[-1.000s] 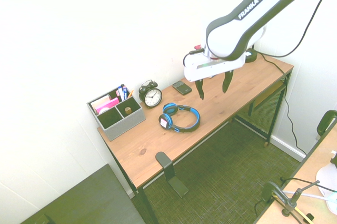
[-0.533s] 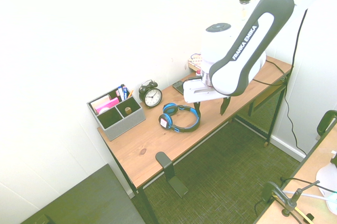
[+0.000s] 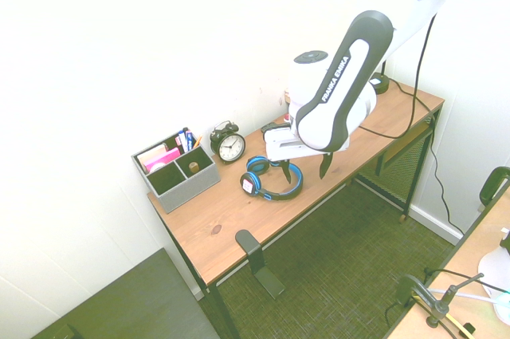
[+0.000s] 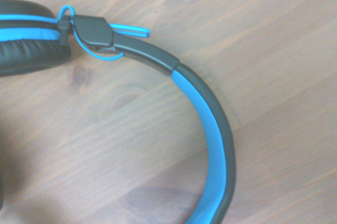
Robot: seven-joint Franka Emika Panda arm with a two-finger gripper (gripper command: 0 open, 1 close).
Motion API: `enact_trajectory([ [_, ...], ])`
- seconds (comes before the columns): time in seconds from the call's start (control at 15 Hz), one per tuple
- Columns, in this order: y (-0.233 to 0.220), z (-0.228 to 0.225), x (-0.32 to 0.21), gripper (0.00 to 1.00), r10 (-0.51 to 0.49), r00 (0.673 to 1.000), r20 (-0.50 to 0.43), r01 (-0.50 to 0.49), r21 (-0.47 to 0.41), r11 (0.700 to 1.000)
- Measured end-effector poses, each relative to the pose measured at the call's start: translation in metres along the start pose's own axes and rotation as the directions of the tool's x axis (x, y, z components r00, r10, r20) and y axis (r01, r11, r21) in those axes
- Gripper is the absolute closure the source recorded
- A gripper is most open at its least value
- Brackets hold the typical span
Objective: Hang the headphone
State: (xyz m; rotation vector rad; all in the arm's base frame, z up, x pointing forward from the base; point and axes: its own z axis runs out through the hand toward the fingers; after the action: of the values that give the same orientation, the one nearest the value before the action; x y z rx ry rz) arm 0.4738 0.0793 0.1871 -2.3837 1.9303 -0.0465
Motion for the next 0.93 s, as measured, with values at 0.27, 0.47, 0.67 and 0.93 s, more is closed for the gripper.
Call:
enact_trajectory([
  [0.27, -0.008, 0.021, 0.006, 1.00, 0.008, 1.000, 0.028, -0.008, -0.018, 1.000],
  [0.47, -0.012, 0.024, 0.008, 1.00, 0.011, 0.999, 0.036, -0.010, -0.017, 1.000],
  [0.67, -0.011, 0.026, 0.007, 1.00, 0.010, 0.999, 0.043, -0.010, -0.018, 1.000],
  [0.93, -0.009, 0.029, 0.010, 1.00, 0.012, 0.999, 0.046, -0.011, -0.019, 1.000],
])
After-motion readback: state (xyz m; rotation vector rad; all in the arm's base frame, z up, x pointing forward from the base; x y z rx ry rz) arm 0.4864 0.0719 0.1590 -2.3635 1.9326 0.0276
